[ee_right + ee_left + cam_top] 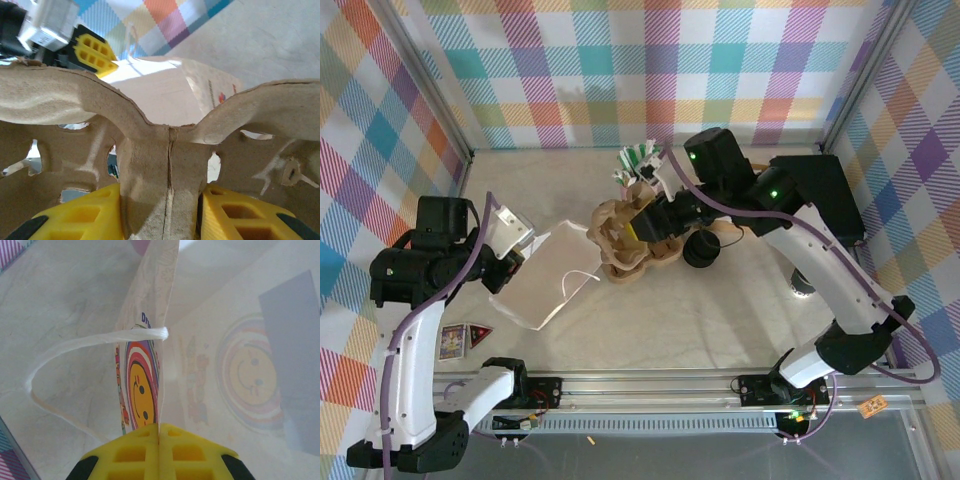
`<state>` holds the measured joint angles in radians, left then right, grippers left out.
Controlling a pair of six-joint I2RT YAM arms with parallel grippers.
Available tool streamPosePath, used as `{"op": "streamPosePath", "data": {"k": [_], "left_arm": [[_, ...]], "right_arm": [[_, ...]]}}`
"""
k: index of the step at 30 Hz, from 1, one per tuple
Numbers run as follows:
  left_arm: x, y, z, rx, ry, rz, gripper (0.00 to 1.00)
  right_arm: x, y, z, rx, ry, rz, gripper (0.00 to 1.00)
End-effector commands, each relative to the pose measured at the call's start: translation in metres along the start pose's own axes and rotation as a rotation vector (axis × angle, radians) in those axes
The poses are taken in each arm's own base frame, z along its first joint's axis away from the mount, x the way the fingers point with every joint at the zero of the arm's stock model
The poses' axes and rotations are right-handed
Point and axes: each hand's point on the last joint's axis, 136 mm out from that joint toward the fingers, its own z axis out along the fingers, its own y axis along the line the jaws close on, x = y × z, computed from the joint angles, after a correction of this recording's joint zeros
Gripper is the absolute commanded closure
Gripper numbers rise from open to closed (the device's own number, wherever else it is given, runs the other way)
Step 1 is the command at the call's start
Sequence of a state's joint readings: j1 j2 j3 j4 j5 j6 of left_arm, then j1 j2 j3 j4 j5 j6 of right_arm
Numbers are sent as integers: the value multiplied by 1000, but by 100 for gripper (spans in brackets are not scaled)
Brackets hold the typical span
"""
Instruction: Pack the takeout coffee
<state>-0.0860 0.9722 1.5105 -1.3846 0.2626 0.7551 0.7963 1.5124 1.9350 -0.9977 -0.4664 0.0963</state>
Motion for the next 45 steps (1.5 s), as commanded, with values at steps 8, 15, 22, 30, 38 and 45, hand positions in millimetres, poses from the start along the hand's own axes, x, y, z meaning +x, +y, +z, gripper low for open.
{"op": "streamPosePath", "data": {"k": [8, 15, 22, 30, 38, 45], "left_arm": [[-19, -20, 8, 80, -67, 46, 100], [-16, -25, 21, 89, -23, 62, 100], [-14, -27, 15, 79, -44, 30, 100], [-9, -42, 12, 134, -70, -41, 100], [-9, -49, 17, 171, -93, -75, 100], [-7, -44, 18, 136, -98, -78, 100]], "right_arm": [[-26, 46, 11, -224, -49, -79, 61], [-28, 78, 25, -374, -27, -78, 61], [-10, 95, 45, -449, 32, -58, 61], [13, 81, 73, -438, 96, -8, 61], [26, 63, 98, -384, 134, 3, 61], [33, 53, 114, -345, 169, -12, 62]]}}
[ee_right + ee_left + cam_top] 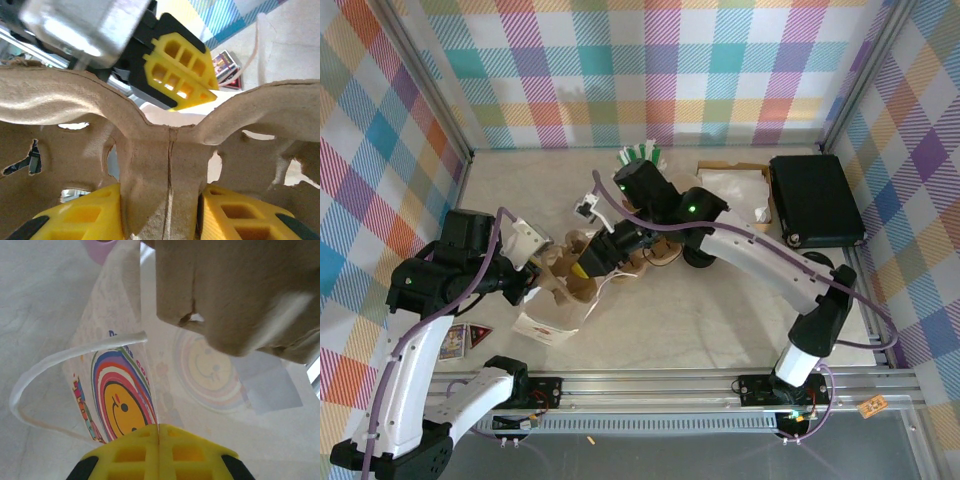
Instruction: Pack the takeout coffee
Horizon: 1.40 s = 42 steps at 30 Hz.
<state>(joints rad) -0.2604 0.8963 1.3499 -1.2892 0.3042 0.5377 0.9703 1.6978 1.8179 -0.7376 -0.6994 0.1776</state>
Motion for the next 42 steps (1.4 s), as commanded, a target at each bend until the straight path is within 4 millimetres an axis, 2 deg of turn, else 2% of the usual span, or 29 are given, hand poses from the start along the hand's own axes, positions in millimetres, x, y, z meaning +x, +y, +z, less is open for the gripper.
{"op": "streamPosePath", "data": {"k": [1, 5, 7, 8, 9, 12, 15, 18, 22, 29, 36, 42], "left_arm": [[-6, -1, -4, -12, -53, 8, 100], [-2, 7, -4, -70, -52, 13, 99], [0, 10, -4, -93, -51, 16, 94], [1, 12, -5, -109, -53, 14, 89], [1, 16, -6, -131, -54, 9, 78], [3, 24, -9, -191, -63, 3, 55], [7, 32, -10, -245, -60, -11, 51], [10, 38, -11, -282, -43, -15, 53], [12, 39, -7, -273, -15, -13, 64], [10, 29, -3, -207, -17, -6, 100], [1, 7, -17, -122, -98, 33, 100], [-7, -18, -31, -8, -153, 9, 100]], "right_arm": [[-1, 0, 6, -5, 14, -29, 62], [-2, 3, 11, -46, 18, -18, 63], [-4, 3, 12, -57, 13, -18, 63], [-6, 5, 13, -64, 10, -19, 63], [-6, 5, 13, -70, 10, -19, 63], [-8, 5, 14, -68, 9, -19, 63], [-9, 1, 16, -61, 14, -14, 64], [-10, -1, 18, -56, 18, -9, 64], [-15, 0, 18, -55, 23, -3, 65], [-29, 6, 14, -49, 28, 22, 65], [-34, 15, 2, -33, 32, 58, 65], [-25, 30, -14, -23, 39, 67, 65]]}}
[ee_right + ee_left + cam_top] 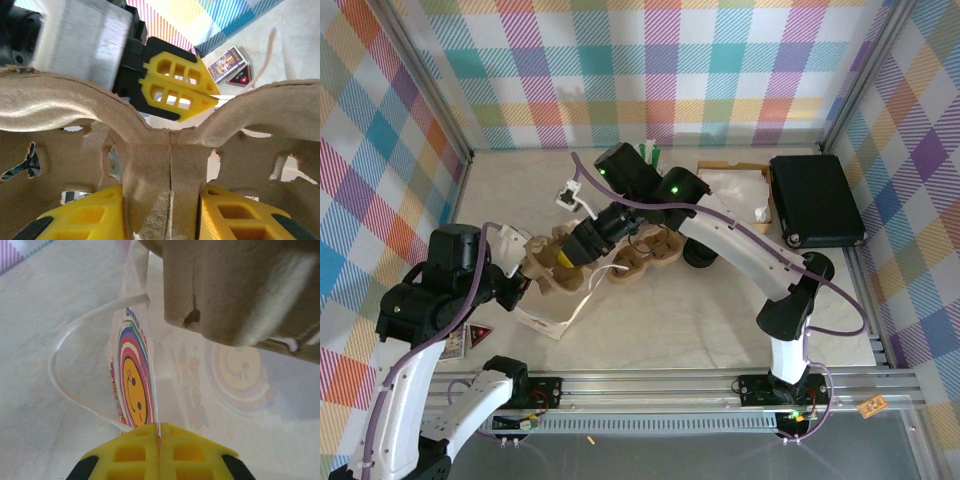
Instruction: Pack the takeout coffee
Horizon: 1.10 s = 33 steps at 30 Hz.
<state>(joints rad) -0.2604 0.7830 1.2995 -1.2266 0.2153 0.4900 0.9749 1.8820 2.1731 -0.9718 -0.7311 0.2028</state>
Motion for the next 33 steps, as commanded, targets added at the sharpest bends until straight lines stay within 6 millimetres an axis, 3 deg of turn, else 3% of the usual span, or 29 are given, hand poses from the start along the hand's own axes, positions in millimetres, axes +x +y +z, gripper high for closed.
{"op": "streamPosePath", "data": {"k": [1, 9, 14, 21, 26, 33], "left_arm": [[-14, -29, -20, 140, -79, 8, 100], [-16, -60, -28, 331, -95, -18, 100], [-7, -60, -23, 325, -68, 2, 100], [-4, -56, -17, 301, -60, 22, 100], [-8, -49, -34, 239, -74, 58, 100], [2, -56, -63, 236, -29, 131, 100]], "right_arm": [[6, 22, -20, 3, -13, -4, 64], [24, 49, -46, -4, -3, 37, 64], [28, 60, -56, -11, -11, 72, 65], [30, 57, -55, 0, -5, 45, 65], [22, 72, -60, -41, -22, 11, 65], [20, 81, -56, -80, -14, -17, 65]]}}
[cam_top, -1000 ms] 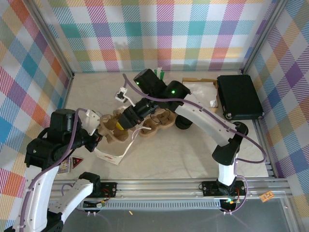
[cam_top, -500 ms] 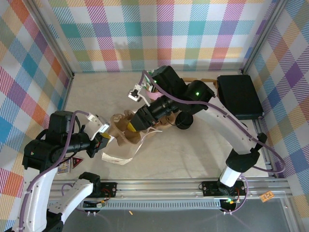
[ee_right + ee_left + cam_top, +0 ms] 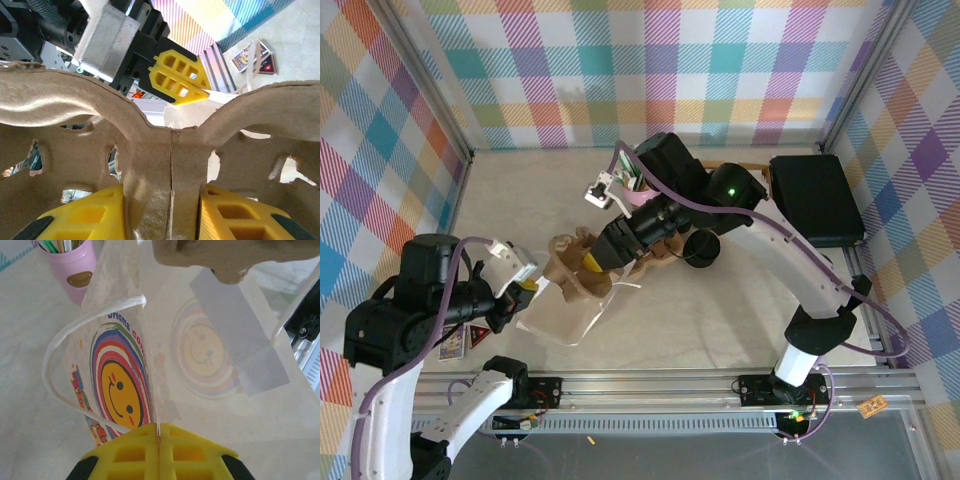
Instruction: Pack the takeout coffee
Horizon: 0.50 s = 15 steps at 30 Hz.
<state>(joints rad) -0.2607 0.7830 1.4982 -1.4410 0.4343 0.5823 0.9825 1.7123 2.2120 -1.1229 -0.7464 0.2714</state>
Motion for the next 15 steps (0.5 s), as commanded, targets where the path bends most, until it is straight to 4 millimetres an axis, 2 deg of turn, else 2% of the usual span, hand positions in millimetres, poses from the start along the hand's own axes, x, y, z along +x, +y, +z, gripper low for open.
{"op": "streamPosePath", "data": {"k": [1, 7, 15], "left_arm": [[13, -13, -10, 40, 57, 41, 100], [16, -25, 1, 134, 56, 19, 100], [16, 1, 31, 29, -24, 17, 100]], "right_arm": [[1, 11, 6, -52, 21, -40, 65], [16, 6, 17, -29, 81, -41, 65], [34, -33, 32, 81, 119, -81, 65]]}}
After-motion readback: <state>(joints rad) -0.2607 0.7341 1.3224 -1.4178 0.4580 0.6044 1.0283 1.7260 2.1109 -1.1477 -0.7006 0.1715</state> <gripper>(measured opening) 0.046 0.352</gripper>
